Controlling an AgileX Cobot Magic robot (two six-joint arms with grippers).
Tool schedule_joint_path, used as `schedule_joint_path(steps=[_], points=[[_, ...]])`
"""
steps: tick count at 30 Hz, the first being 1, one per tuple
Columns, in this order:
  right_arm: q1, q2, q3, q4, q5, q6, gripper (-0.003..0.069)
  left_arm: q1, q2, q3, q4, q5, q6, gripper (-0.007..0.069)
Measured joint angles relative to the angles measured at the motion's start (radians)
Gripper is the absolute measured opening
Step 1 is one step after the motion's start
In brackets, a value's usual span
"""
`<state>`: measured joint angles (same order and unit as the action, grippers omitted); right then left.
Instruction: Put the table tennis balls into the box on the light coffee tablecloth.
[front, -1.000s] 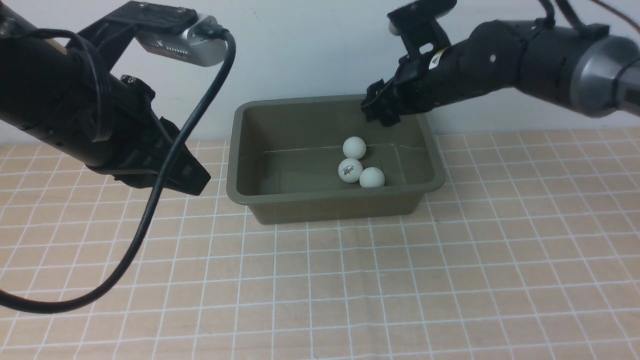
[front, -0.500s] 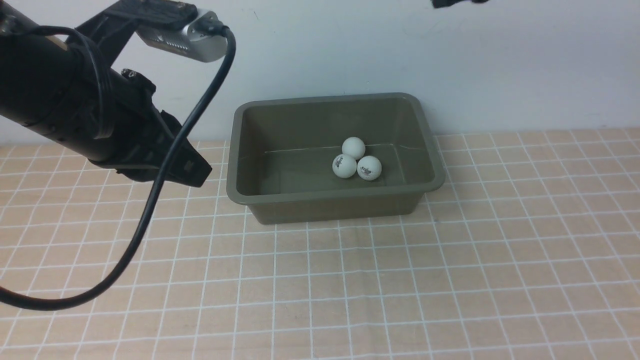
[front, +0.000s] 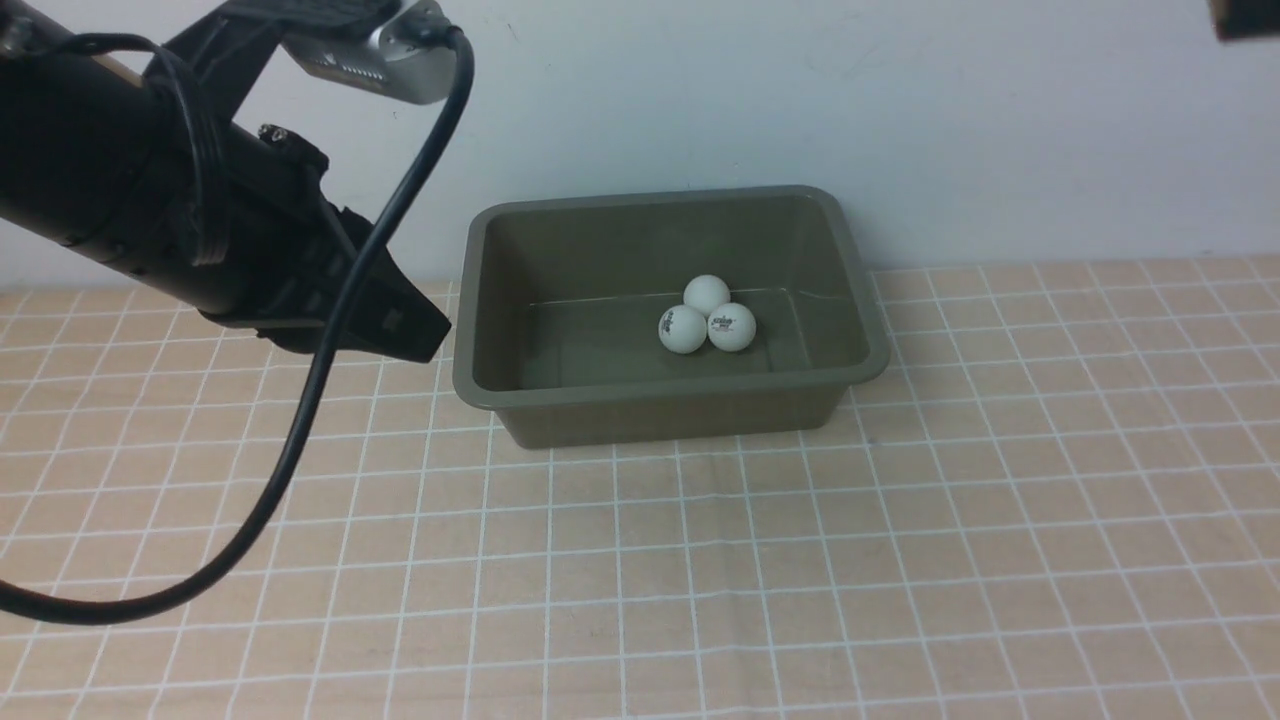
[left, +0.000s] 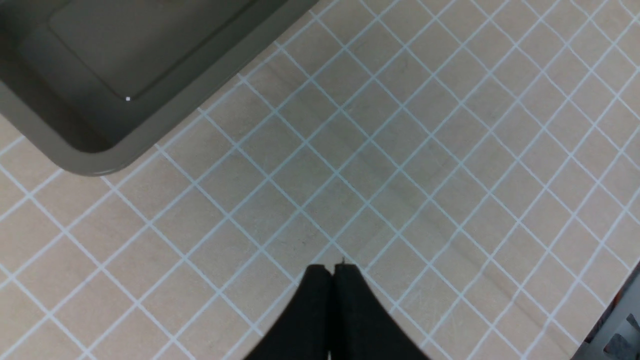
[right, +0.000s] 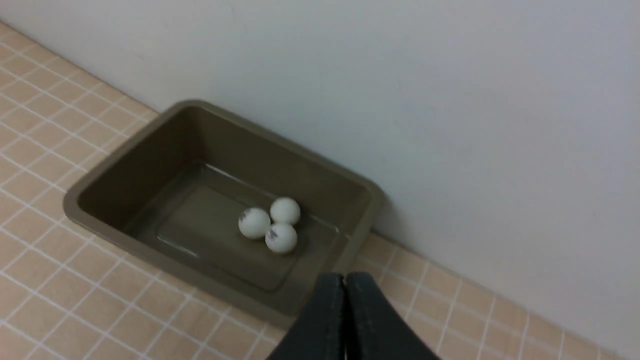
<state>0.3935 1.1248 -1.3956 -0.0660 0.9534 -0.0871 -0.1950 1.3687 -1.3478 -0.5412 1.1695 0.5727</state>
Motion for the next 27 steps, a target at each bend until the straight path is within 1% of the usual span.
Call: schedule_joint_path(steps=[2,3,5,6,9,11,13,17,20,23,27], points=[[0.0,-0.066,0.132,-0.077,-0.039,0.108,-0.0016,0.0,0.0,0.0,-0.008,-0.001,0.005,-0.0058],[0.0,-0.09,0.172,-0.103,-0.051,0.14,-0.0016,0.0,0.0,0.0,-0.012,-0.001,0.006,-0.0058],[0.0,-0.14,0.287,-0.2,-0.074,0.249,-0.0016,0.0,0.0,0.0,-0.02,-0.002,0.006,-0.0058],[0.0,-0.173,0.368,-0.259,-0.074,0.311,-0.0016,0.0,0.0,0.0,-0.026,-0.003,0.007,-0.0058],[0.0,-0.233,0.5,-0.384,-0.036,0.44,-0.0016,0.0,0.0,0.0,-0.038,-0.003,0.014,-0.0058],[0.0,-0.272,0.573,-0.445,-0.019,0.517,-0.0016,0.0,0.0,0.0,-0.04,-0.003,0.017,-0.0058],[0.0,-0.327,0.626,-0.47,-0.031,0.556,-0.0016,0.0,0.0,0.0,-0.041,-0.003,0.021,-0.0058],[0.0,-0.422,0.668,-0.454,-0.107,0.528,-0.0016,0.0,0.0,0.0,-0.041,-0.003,0.025,-0.0058],[0.0,-0.502,0.67,-0.414,-0.167,0.408,-0.0015,0.0,0.0,0.0,-0.041,-0.003,0.032,-0.0058],[0.0,-0.549,0.67,-0.369,-0.173,0.333,-0.0015,0.0,0.0,0.0,-0.041,-0.003,0.032,-0.0058],[0.0,-0.612,0.67,-0.253,-0.172,0.241,-0.0015,0.0,0.0,0.0,-0.042,-0.003,0.032,-0.0058]])
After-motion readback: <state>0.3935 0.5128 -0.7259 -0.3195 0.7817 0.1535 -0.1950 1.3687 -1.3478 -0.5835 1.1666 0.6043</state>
